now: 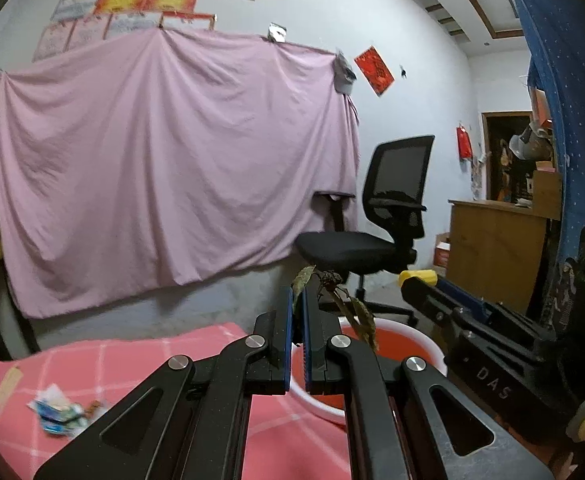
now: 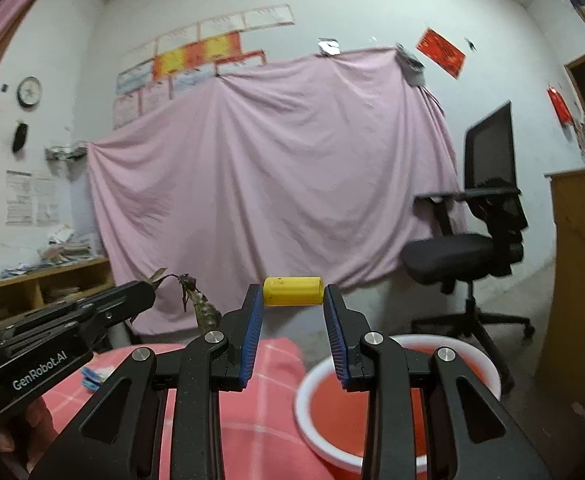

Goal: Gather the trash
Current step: 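Carry leaf stem and yellow cylinder over the orange bucket with both tools, then open both tools to drop leaf and cylinder into the bucket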

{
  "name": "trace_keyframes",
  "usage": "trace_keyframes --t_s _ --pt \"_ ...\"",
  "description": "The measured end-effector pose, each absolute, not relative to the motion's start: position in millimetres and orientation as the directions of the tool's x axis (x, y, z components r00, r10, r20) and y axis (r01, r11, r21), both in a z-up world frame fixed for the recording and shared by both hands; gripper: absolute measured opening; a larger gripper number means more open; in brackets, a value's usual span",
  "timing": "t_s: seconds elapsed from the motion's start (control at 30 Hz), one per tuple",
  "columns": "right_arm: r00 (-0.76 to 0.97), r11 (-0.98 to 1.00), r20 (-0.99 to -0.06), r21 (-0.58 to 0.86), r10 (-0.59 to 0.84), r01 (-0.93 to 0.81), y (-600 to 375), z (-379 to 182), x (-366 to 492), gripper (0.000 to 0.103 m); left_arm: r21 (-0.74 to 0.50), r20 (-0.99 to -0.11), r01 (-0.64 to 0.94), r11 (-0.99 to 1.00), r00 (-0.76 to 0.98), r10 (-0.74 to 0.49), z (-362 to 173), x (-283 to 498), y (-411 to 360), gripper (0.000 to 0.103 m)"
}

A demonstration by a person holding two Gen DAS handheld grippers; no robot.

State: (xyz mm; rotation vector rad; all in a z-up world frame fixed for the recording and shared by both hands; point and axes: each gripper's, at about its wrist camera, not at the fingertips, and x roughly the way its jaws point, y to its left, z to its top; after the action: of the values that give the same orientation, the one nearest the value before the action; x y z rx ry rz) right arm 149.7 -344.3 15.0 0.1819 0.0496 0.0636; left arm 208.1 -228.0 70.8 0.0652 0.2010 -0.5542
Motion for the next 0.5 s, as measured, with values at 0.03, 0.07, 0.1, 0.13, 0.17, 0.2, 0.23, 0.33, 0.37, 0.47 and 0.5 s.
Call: trace_keyframes --t_s 0.03,0.07,0.1,0.13,0.17,0.2,0.23,0.33,0.37,0.47,0.5 --pt "0.997 0.982 -0.058 0.185 0.059 -0.047 -348 13 152 0.029 -0.007 -0.227 0.538 0.843 0.82 -0.526 69 213 -235 0.003" --pt "0.996 0.981 -0.078 0.19 0.049 -0.033 -353 10 155 0.029 -0.016 -0.24 0.544 0.839 0.812 -0.531 68 216 -240 0.003" --pt "0.994 0.98 -0.098 0.196 0.041 -0.021 -357 7 158 0.029 -0.025 -0.255 0.55 0.835 0.804 -0.537 67 222 -245 0.003" --pt "0.993 0.979 -0.11 0.203 0.034 -0.011 -362 4 160 0.029 -0.034 -0.268 0.555 0.831 0.796 -0.543 65 226 -250 0.003" --pt "0.992 0.977 -0.124 0.213 0.026 0.001 -366 2 162 0.029 -0.042 -0.284 0.561 0.827 0.787 -0.548 64 231 -256 0.003" --pt "0.991 0.975 -0.136 0.223 0.018 0.013 -371 0 164 0.029 -0.047 -0.296 0.564 0.824 0.78 -0.551 63 234 -261 0.003" --pt "0.989 0.972 -0.147 0.234 0.01 0.025 -376 -2 166 0.029 -0.054 -0.311 0.568 0.821 0.772 -0.554 61 238 -266 0.003" --pt "0.984 0.964 -0.178 0.261 -0.005 0.052 -387 -7 170 0.029 -0.077 -0.353 0.577 0.813 0.747 -0.563 56 249 -279 0.003" --pt "0.982 0.961 -0.188 0.269 -0.008 0.06 -391 -9 172 0.029 -0.087 -0.369 0.579 0.811 0.737 -0.566 54 253 -283 0.003" --pt "0.975 0.952 -0.221 0.294 -0.016 0.083 -399 -14 176 0.029 -0.112 -0.409 0.577 0.809 0.715 -0.567 48 262 -290 0.003" --pt "0.973 0.95 -0.23 0.3 -0.017 0.087 -401 -15 178 0.029 -0.12 -0.422 0.576 0.808 0.708 -0.567 47 265 -292 0.003"
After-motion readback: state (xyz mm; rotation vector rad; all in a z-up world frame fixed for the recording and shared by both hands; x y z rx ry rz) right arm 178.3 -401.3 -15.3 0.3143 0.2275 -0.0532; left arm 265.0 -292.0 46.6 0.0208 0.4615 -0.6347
